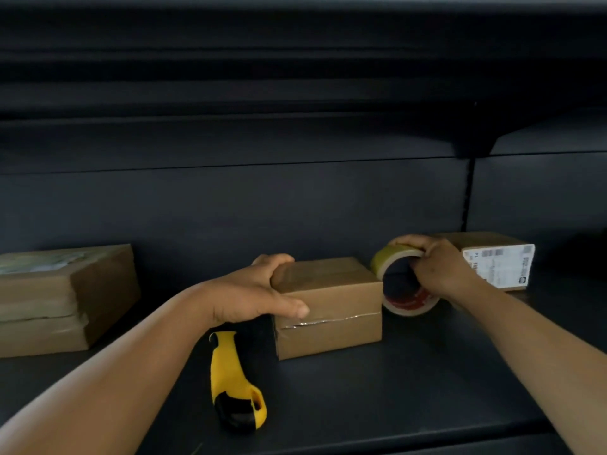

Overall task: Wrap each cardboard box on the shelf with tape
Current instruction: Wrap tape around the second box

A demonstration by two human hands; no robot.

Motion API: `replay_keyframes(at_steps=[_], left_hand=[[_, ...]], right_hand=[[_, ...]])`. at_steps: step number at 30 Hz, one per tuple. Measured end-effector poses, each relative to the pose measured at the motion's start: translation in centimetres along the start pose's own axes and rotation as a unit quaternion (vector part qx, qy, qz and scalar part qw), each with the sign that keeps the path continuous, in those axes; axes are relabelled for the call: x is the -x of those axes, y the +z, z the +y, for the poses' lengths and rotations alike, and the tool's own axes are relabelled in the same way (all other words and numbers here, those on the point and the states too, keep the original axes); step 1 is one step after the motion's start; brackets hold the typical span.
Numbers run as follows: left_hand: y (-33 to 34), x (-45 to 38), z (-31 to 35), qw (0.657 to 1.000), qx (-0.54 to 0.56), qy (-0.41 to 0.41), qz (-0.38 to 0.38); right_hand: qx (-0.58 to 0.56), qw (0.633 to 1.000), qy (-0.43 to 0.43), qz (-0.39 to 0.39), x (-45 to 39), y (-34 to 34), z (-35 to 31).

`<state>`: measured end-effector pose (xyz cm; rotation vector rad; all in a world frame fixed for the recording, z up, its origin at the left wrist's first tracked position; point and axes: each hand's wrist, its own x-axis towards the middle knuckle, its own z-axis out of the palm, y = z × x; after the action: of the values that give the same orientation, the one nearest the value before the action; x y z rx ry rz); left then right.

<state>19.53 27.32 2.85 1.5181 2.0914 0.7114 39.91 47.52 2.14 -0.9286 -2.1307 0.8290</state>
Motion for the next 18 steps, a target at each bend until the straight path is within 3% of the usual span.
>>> replay_keyframes(at_steps=[5,7,11,14,18], left_hand=[[-0.3,0.3,0.7,0.998,-0.055,-0.019,-0.026],[-0.6,0.4,1.4,0.988,-0.145,-0.028,-0.043],[-0.3,-0.1,4.3,0.935,-0.347,0.004,-0.081],[0.8,-1.2,7.2,0.925,-0.360,-0.010,-0.124],[2.4,-3.7,9.6,0.930,-0.360,0.002,-0.071]], right_hand=[[0.027,0.999,-0.001,-0.029,0.6,0.7,1.1],[0.041,0.998,-0.013,-0.036,0.7,0.7,1.2],[0.061,0.997,-0.031,-0.038,0.4,0.8,1.3],[0.073,0.996,-0.035,-0.042,0.4,1.0,1.2],[0.086,0.993,-0.061,-0.050,0.4,1.5,1.4]])
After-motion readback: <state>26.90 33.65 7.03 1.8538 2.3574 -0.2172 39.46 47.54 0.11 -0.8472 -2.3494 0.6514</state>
